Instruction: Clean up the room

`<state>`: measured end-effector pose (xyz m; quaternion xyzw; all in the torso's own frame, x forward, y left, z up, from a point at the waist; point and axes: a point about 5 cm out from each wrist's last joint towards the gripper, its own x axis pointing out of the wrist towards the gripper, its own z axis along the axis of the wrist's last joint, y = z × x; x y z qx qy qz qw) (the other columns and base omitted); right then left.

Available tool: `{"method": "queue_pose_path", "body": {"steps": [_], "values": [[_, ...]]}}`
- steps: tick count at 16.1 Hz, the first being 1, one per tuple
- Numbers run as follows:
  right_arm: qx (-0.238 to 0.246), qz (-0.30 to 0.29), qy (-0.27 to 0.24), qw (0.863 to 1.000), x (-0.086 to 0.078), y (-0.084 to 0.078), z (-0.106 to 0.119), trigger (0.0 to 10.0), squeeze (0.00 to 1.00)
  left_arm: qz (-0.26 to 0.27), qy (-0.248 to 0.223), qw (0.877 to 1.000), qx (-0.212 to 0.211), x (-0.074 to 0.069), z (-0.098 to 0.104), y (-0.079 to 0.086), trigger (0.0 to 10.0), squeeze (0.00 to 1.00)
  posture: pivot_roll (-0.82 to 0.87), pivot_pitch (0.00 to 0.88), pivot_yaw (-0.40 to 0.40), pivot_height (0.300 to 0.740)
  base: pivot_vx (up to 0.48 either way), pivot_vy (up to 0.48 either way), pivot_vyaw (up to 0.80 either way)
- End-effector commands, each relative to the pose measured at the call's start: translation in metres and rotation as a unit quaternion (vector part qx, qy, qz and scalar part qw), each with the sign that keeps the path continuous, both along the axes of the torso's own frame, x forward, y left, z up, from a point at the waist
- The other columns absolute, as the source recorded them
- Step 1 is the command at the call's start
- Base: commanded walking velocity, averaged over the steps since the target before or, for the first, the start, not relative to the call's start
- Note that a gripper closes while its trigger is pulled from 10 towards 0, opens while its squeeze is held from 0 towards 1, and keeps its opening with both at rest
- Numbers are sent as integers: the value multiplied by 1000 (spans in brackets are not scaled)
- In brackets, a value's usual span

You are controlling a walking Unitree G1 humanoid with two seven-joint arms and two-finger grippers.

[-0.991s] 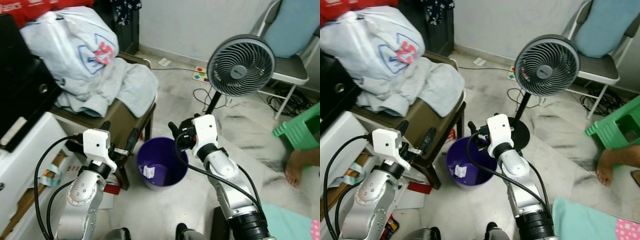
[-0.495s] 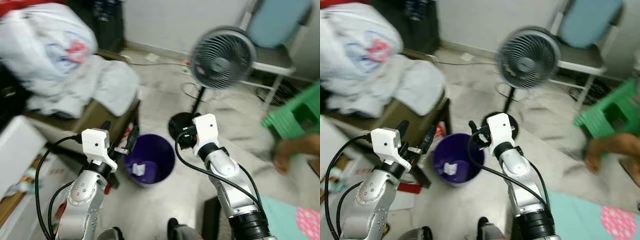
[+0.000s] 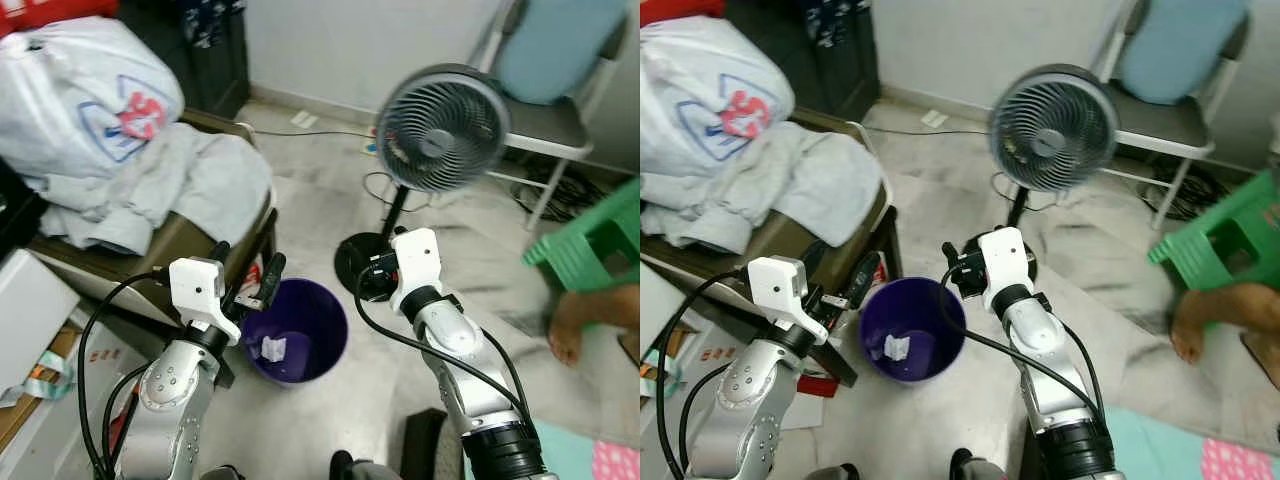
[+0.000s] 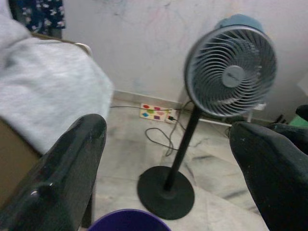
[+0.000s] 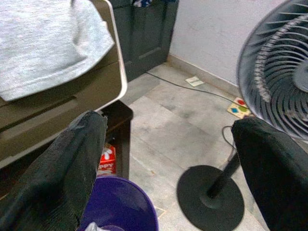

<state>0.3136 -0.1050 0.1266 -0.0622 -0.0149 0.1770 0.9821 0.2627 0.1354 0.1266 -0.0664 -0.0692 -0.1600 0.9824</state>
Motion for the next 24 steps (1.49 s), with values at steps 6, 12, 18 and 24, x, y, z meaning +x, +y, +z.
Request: {"method": "queue_pose_path", "body": {"steps": [6,12,18,24], "values": [[-3,0,2,1000,0,-1,-2,10000,0,-7,1,1000,1,-1,0,-1,10000,0,25,200,-52,740,328,0,0],[-7,5,3,1000,0,0,-3,10000,0,-11,1,1000,1,-1,-1,-3,10000,0,23,191,-52,740,365,0,0],[-14,10,4,1000,1,1,-4,10000,0,-6,6,1000,7,1,-3,-3,10000,0,22,184,-56,740,296,0,0],[-25,14,-21,999,3,2,3,10000,0,16,-14,999,29,5,5,7,10000,0,25,195,-57,740,0,0,133]]}}
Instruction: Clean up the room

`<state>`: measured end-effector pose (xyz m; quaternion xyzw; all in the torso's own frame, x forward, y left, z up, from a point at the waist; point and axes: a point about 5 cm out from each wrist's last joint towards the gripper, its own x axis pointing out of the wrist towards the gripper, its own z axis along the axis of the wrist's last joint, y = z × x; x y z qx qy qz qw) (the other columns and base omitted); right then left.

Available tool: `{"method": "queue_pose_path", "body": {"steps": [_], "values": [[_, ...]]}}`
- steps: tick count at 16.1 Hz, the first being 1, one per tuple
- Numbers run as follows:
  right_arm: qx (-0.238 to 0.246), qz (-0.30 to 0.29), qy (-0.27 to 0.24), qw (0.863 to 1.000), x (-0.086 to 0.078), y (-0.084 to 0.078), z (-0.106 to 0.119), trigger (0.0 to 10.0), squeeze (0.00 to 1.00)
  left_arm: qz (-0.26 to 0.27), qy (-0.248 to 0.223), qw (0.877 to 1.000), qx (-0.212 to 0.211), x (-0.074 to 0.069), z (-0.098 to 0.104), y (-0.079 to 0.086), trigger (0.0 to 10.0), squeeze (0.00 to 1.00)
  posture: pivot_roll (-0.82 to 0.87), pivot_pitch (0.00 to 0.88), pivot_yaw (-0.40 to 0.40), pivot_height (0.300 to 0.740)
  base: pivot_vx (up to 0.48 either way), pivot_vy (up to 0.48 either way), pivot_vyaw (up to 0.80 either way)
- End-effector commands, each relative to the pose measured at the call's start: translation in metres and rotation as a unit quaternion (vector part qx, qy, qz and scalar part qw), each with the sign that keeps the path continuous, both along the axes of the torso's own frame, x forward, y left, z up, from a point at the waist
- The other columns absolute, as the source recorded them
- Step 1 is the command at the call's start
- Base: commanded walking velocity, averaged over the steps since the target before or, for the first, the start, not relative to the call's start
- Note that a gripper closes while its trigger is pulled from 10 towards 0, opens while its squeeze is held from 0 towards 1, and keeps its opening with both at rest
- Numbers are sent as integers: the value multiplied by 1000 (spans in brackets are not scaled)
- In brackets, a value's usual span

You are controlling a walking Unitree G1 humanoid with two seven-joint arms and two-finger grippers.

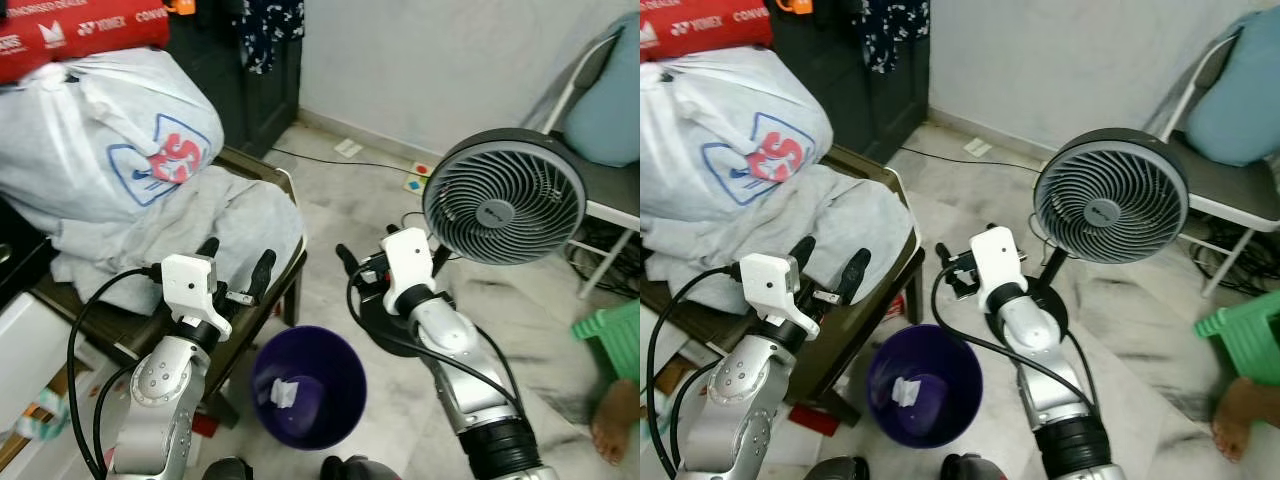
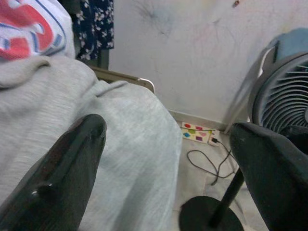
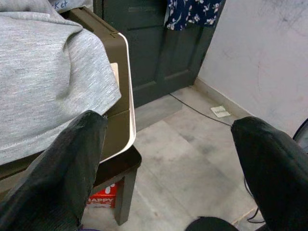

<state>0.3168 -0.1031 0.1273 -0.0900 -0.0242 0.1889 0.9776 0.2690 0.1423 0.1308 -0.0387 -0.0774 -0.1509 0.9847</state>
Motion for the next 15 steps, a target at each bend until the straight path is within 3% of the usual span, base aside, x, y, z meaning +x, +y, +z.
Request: {"method": "queue_pose_path", "body": {"steps": [1,8,13,15], "values": [[0,4,-10,1000,1,1,3,10000,0,9,-6,1000,9,0,3,3,10000,0,28,197,-56,740,0,0,800],[-3,2,-15,1000,-1,-1,4,10000,0,6,-7,1000,19,-6,0,1,10000,0,27,197,-60,740,0,0,800],[-4,-4,-15,1000,-1,-4,3,10000,0,15,-20,1000,13,-3,5,3,10000,0,19,194,-55,740,0,0,800],[-12,-3,-45,999,-2,-3,13,10000,0,15,-34,999,6,-2,15,2,10000,0,21,194,-55,740,0,0,800]]}}
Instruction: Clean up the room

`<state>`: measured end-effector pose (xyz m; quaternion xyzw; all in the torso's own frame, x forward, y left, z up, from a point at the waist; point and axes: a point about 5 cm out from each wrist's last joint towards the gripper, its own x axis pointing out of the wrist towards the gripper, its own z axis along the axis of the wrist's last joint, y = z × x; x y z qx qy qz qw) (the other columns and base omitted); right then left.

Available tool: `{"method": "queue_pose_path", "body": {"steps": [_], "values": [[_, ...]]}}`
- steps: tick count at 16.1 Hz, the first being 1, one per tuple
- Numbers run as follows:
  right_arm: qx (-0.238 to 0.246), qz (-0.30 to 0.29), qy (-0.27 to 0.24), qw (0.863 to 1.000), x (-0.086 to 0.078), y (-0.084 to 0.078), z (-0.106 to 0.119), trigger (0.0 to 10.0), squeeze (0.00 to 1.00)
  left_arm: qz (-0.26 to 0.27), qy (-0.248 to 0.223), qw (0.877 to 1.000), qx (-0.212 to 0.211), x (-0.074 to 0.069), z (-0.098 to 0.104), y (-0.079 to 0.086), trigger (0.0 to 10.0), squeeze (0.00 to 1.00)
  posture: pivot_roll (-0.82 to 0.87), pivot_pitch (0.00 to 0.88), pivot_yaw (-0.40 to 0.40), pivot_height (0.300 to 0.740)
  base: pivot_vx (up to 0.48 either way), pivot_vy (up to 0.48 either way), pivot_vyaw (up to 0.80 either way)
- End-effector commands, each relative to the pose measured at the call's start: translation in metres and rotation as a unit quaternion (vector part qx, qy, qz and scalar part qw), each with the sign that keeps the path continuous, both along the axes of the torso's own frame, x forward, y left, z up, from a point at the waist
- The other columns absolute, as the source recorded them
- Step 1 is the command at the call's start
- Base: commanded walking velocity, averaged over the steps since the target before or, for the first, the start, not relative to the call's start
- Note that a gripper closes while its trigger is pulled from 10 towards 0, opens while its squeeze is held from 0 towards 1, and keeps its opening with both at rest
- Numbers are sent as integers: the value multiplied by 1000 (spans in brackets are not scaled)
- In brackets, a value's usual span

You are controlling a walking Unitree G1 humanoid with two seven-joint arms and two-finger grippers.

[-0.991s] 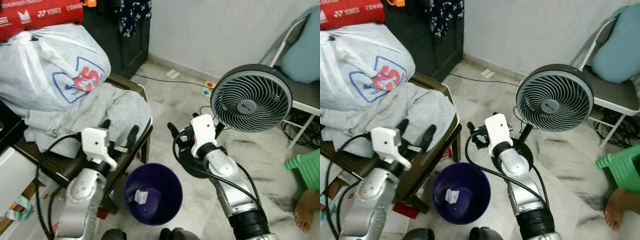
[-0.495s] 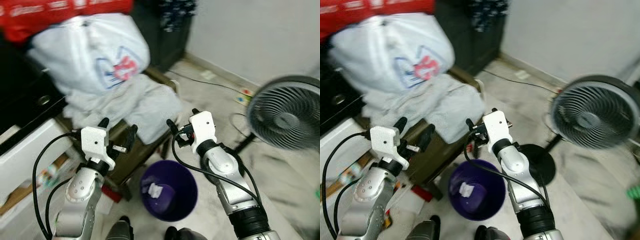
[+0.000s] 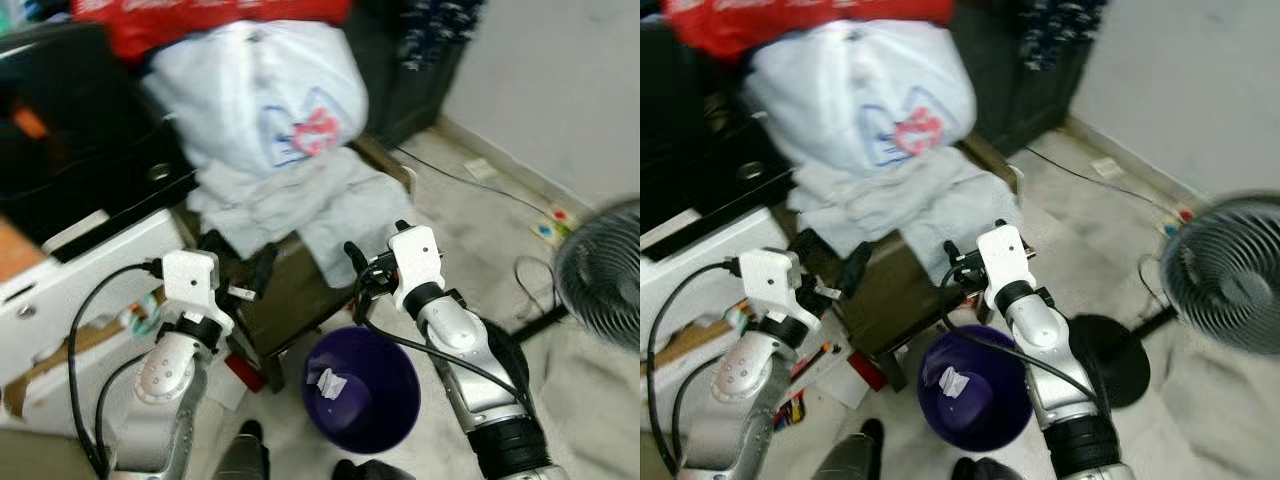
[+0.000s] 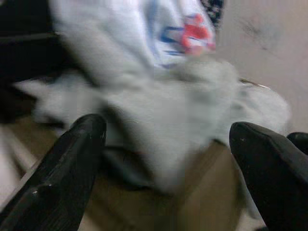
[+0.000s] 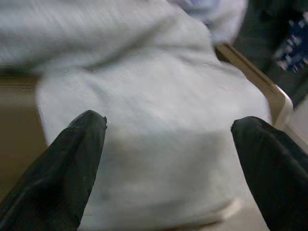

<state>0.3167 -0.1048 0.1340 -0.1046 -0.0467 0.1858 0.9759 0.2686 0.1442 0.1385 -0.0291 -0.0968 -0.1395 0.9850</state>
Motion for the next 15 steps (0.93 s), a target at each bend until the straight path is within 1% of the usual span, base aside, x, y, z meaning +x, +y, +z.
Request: {"method": "queue_pose_path", "body": {"steps": [1,3,4,8,13,14,15], "values": [[-5,0,-39,999,-2,0,14,10000,0,2,-18,1000,-2,-1,11,0,10000,0,23,193,-56,740,0,0,800],[-15,7,-79,997,-4,2,28,10000,0,2,-25,1000,-5,-1,16,0,10000,0,24,192,-56,740,0,0,800],[-18,11,-87,996,-5,4,31,10000,0,2,-27,1000,-5,-1,18,1,10000,0,21,192,-55,740,0,0,800],[-23,11,-77,997,-6,3,25,10000,0,9,-28,1000,-3,-4,19,5,10000,0,22,191,-57,740,0,0,800],[-27,15,-73,997,-7,3,23,10000,0,22,-12,1000,13,-5,12,7,10000,0,27,184,-62,740,0,0,800],[-28,17,-72,997,-7,3,22,10000,0,37,3,999,29,-4,7,8,10000,0,27,178,-66,740,0,0,794],[-28,17,-70,997,-7,2,21,10000,0,41,6,999,31,-4,5,8,10000,0,27,178,-66,740,0,0,556]]}}
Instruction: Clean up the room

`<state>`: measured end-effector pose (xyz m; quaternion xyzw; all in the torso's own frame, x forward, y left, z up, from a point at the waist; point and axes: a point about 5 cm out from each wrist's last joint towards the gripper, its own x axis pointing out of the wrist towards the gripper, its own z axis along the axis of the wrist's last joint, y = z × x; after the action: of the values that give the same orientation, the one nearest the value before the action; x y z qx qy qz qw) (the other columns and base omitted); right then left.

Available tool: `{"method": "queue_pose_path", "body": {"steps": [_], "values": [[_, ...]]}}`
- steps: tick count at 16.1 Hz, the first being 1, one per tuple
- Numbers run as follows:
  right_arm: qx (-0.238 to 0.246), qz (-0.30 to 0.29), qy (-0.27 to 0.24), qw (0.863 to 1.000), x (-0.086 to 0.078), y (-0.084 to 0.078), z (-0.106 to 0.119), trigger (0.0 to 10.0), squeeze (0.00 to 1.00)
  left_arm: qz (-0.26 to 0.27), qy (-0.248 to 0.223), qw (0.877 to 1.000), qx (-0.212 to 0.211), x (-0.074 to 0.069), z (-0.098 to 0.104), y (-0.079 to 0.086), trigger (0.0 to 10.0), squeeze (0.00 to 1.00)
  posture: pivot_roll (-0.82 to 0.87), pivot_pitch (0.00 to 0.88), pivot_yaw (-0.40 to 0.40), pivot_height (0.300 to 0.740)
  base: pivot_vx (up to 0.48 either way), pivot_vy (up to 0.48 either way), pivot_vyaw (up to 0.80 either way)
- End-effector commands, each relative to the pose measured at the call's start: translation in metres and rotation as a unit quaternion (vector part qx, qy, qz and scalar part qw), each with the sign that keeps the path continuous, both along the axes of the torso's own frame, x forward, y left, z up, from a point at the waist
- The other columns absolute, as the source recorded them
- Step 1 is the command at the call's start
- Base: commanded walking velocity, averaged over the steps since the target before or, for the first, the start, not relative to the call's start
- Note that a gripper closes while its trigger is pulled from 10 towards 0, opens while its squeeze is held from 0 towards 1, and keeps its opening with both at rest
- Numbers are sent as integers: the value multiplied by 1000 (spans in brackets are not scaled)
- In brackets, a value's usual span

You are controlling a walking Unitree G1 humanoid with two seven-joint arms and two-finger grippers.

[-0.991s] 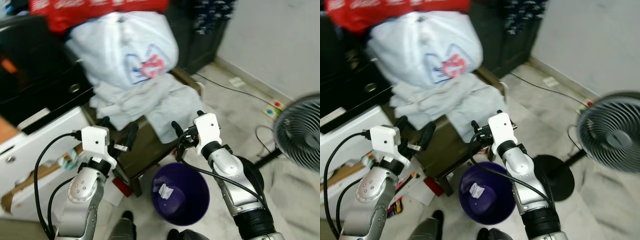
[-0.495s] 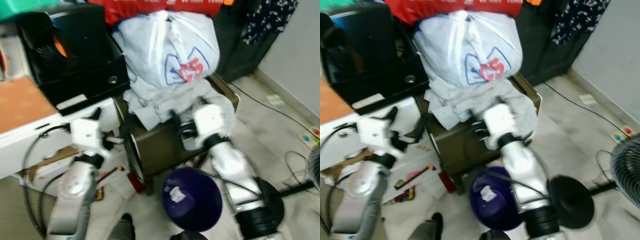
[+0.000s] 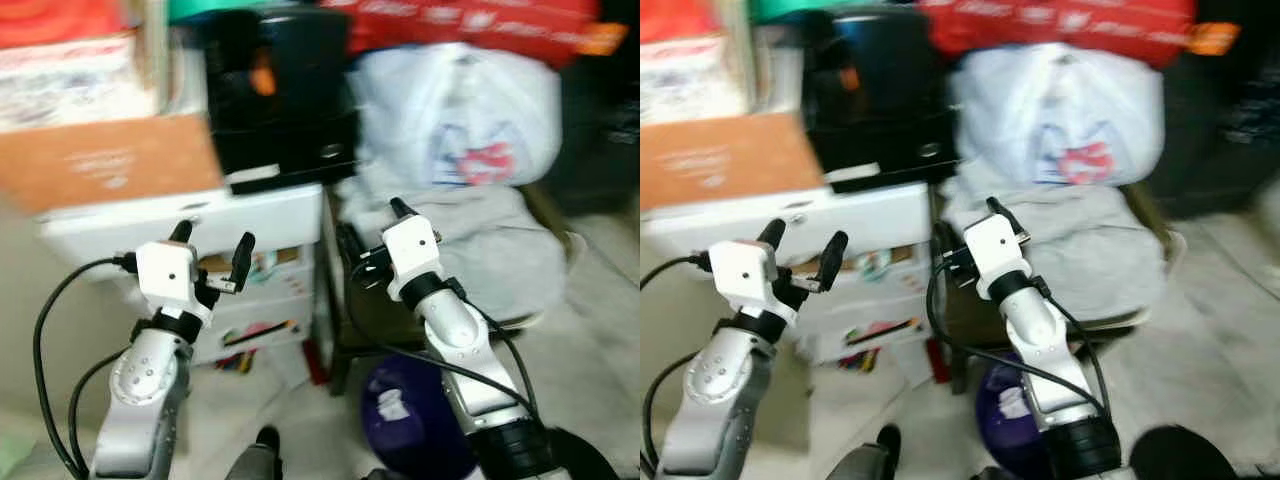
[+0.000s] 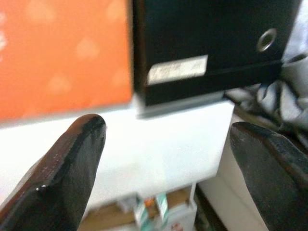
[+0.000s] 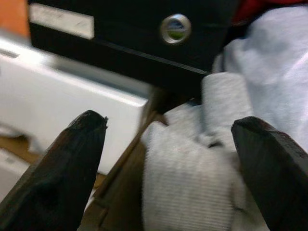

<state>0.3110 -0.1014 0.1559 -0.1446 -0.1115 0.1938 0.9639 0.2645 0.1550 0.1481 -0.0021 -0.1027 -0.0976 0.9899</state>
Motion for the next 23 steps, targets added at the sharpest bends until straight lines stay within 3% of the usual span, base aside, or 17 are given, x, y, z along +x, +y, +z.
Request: {"method": "queue_pose_path", "body": {"steps": [1,8,10,14,18,21,22,23], "values": [[0,2,2,1000,-1,-2,-2,10000,0,-4,15,1000,9,0,-5,-2,10000,0,27,178,-66,740,0,0,469],[-6,4,8,1000,-2,-1,-6,10000,0,-17,25,999,14,1,-10,-7,10000,0,25,177,-66,740,0,0,686],[-10,-5,32,999,0,-5,-15,10000,0,-30,40,997,58,-1,-19,-4,10000,0,27,177,-68,740,0,0,622],[-30,-53,77,995,16,-35,-36,10000,0,23,73,995,70,5,-32,30,10000,0,45,175,-77,740,0,0,0],[-33,-112,128,985,22,-68,-62,10000,0,94,138,982,83,-3,-62,68,10000,0,60,171,-85,740,0,0,0],[-42,-119,118,985,22,-74,-63,10000,0,80,124,986,80,-7,-60,65,10000,0,66,168,-88,740,0,0,0],[-32,-123,78,989,25,-73,-48,10000,0,79,81,992,63,-4,-44,61,10000,0,68,168,-91,740,0,0,581],[-29,-123,65,990,25,-72,-42,10000,0,81,70,993,57,-3,-40,60,10000,0,68,168,-91,740,0,0,600]]}}
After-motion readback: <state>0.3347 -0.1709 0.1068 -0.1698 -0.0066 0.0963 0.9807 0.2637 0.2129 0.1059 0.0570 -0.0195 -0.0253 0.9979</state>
